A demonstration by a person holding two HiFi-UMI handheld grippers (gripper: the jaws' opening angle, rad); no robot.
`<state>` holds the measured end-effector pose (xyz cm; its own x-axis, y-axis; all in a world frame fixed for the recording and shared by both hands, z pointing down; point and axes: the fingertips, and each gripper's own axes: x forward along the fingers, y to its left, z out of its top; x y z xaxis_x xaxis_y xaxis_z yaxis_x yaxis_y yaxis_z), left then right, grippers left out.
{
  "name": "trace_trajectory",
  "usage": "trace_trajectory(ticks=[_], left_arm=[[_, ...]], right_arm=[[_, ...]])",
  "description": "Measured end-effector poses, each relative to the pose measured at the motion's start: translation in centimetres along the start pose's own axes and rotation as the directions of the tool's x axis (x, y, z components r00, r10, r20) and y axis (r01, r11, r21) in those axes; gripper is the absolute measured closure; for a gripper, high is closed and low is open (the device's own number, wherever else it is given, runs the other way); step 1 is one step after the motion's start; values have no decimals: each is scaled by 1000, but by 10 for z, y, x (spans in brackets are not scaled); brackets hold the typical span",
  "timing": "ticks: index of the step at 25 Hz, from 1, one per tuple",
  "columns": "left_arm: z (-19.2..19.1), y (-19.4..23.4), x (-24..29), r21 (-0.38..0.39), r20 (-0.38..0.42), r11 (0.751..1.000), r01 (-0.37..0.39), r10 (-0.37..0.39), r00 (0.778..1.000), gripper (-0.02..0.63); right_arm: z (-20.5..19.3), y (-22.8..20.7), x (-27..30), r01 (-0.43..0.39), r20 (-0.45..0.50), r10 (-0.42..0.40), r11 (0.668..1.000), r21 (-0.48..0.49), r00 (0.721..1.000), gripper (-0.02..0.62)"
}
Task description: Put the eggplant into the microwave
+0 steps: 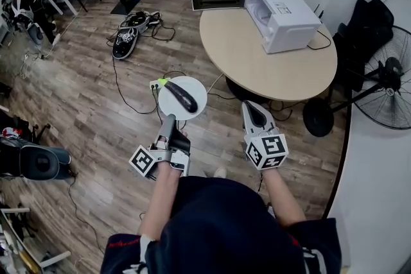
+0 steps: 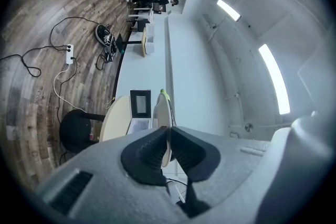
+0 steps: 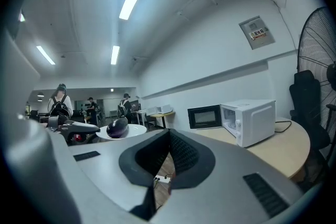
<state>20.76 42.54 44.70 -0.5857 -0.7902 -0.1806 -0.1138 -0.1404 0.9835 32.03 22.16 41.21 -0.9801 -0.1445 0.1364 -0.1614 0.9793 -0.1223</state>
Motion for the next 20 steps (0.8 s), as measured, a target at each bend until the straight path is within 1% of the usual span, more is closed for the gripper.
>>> trace_trajectory(ticks=[8,14,20], left_arm=[[-4,-3,15,13,7,1000,8,-8,1000,572],[13,4,39,14,17,1000,5,-6,1000,572],[33,15,84,0,-2,1000,6,-6,1000,572]], right_arm=[[-1,-12,11,-20,-8,20,1000,-10,1000,584],[-2,-16,37,-26,-16,25,999,-20,1000,584],[6,-30,80,-9,-19,9,1000,-23,1000,584]])
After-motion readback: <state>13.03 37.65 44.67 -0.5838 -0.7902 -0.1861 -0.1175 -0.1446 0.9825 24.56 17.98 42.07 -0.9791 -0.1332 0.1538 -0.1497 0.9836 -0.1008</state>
